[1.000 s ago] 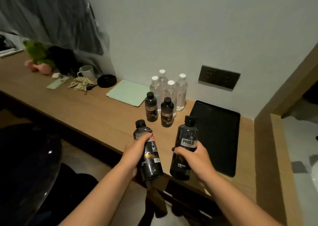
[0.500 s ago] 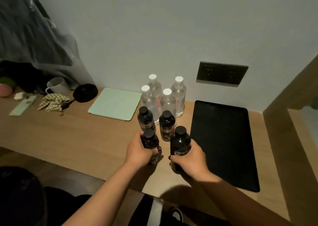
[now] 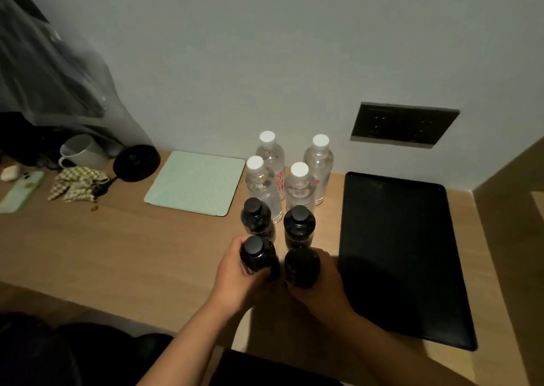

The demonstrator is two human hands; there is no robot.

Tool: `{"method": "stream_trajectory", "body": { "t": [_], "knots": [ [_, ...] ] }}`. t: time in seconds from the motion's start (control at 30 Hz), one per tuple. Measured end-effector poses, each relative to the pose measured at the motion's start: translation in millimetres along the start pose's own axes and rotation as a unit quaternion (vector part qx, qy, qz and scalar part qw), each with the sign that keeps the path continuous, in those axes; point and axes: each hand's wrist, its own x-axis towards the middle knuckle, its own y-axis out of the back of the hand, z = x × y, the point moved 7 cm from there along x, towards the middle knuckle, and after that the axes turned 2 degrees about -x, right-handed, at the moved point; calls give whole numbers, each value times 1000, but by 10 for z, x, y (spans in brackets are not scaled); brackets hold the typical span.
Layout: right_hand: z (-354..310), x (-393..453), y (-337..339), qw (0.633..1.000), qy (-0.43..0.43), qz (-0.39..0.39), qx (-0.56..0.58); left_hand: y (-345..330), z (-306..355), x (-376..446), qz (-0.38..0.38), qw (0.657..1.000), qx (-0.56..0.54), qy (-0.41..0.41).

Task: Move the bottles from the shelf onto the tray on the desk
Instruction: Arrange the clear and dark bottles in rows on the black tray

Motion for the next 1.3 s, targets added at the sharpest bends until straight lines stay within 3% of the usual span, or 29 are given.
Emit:
{"method": "stream_trajectory", "body": {
  "t": [0.23,0.53,0.7,0.83,0.97,1.03,1.13,1.23,1.3],
  "knots": [
    [-103,-3,-4,999,-37,8,-18,36,78,14,-31,997,46,-55],
    [-419,35,458,992,-87,-59,-77,509,688,261,35,986,-123,-105],
    [-982,210,1016,996,-30,42,-66,520,1409,560,64,966,-74,-239],
    [-1496,254,1426,993,34,108,-42,308,1883,859,29,958,14,-286],
    [-1758,372,1598,988,74,118,-70,43,2053,1143,30,927,183,-325],
    [-1743,506,1612,985,69,117,-105,5,2027,1287,50,921,231,-309],
    [-1597,748,1560,986,41,110,-119,-112,1838,1425,12,928,278,-247],
    [-1526,991,1426,989,35,89,-114,-254,1637,1477,-23,881,414,-228],
    [-1517,1161,1299,990,47,58,-122,-253,1620,1504,-17,873,430,-229]
  ]
}}
